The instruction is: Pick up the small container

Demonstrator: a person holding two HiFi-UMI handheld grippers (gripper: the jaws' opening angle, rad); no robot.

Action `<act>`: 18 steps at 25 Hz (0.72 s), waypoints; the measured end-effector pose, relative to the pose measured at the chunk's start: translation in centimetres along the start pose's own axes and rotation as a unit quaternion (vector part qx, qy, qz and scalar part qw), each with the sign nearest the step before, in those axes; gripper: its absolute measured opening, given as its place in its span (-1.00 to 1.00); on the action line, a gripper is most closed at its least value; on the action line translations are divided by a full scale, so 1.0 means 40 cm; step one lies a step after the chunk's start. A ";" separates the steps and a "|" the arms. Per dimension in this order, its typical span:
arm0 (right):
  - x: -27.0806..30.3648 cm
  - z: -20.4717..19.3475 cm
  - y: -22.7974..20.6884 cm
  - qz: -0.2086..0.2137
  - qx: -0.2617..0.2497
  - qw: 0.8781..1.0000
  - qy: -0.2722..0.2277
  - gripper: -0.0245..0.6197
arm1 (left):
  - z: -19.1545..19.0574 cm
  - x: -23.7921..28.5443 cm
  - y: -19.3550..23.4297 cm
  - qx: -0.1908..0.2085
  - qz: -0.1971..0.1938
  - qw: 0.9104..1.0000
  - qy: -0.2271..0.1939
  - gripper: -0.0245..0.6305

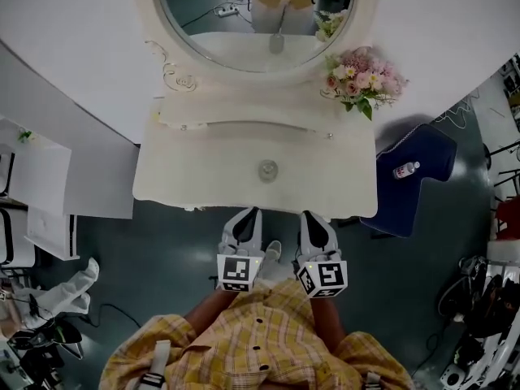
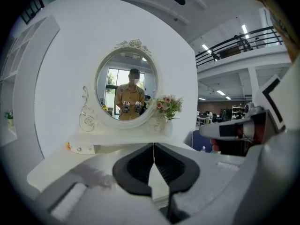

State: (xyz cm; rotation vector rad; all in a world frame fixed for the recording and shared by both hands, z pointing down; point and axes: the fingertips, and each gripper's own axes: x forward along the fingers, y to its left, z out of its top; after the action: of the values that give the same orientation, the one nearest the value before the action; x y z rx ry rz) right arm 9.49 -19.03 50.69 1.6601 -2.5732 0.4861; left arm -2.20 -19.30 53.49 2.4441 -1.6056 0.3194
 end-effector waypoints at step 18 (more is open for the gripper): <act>0.106 -0.053 -0.097 0.012 0.018 0.999 0.031 -0.93 | -0.109 0.158 0.024 -0.018 0.016 0.997 0.075 -0.88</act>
State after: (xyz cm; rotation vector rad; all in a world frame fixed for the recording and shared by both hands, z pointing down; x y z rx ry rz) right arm 10.87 -23.62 54.46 1.5993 -2.5580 0.5800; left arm -0.95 -24.00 59.54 2.3108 -1.5734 0.4633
